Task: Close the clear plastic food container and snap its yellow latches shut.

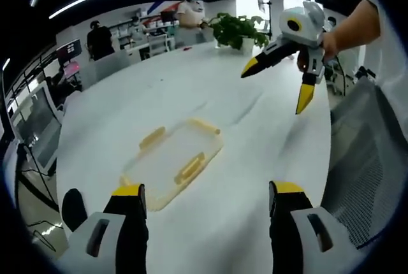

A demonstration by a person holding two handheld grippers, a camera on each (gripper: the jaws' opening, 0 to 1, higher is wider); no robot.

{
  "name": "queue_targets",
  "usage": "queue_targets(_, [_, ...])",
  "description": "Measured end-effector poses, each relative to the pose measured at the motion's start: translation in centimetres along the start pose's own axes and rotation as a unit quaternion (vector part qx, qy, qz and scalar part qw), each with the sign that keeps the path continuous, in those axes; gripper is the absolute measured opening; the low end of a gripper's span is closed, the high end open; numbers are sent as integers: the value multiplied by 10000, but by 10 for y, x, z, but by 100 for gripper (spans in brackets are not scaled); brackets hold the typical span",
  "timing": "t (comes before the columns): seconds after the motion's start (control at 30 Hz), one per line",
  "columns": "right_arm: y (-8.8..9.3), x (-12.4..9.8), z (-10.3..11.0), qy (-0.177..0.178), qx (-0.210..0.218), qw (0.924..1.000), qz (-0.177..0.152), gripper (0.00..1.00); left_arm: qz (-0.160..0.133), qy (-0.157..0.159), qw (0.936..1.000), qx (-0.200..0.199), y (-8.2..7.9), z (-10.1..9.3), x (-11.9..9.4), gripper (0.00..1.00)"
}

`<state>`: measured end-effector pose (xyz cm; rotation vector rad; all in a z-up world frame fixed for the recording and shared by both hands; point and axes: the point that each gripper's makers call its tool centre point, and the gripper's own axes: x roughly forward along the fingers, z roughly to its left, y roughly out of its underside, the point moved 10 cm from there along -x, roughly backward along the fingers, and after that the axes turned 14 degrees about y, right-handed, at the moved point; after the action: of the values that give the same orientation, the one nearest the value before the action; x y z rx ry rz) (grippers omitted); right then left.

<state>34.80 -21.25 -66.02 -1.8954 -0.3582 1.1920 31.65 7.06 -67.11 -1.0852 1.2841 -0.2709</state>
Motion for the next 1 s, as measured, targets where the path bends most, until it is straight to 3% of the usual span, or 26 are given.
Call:
queue_targets(0.6, [-9,19,-7,-181,-423,9989,80,79,331,125,9988,343,0,25,-1,77])
queue_targets(1.0, [-14,33,-12,-275,-461,9985,67,78,468,193,9975,489,-3,44,-2,76])
